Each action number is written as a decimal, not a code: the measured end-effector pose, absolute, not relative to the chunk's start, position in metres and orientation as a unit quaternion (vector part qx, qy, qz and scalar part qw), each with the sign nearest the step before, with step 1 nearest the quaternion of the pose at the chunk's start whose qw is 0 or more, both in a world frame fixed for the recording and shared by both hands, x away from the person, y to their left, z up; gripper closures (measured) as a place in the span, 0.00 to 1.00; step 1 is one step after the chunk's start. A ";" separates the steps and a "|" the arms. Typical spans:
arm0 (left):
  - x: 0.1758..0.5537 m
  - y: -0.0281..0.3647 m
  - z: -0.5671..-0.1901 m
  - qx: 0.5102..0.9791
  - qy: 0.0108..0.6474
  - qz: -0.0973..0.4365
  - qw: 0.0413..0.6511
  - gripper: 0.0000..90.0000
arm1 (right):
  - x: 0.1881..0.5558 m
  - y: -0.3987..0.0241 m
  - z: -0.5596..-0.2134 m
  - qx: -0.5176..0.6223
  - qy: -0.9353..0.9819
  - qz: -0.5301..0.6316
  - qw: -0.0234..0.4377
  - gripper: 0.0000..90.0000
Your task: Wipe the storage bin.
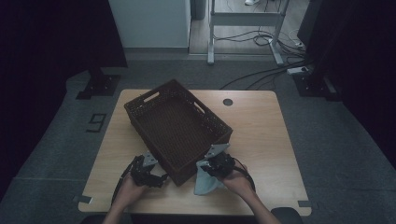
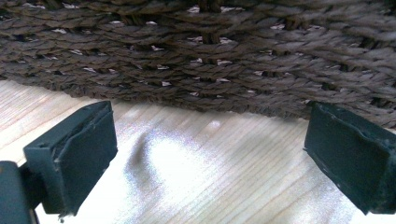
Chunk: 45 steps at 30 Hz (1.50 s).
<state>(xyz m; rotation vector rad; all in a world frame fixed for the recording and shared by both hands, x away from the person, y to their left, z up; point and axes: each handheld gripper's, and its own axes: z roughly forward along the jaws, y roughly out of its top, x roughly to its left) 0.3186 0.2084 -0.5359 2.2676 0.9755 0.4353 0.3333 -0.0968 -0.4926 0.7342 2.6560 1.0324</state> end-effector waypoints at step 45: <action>0.319 0.209 -0.537 0.862 0.368 0.164 0.308 0.02 | 0.390 -0.183 -0.495 0.390 0.837 0.349 0.161 0.80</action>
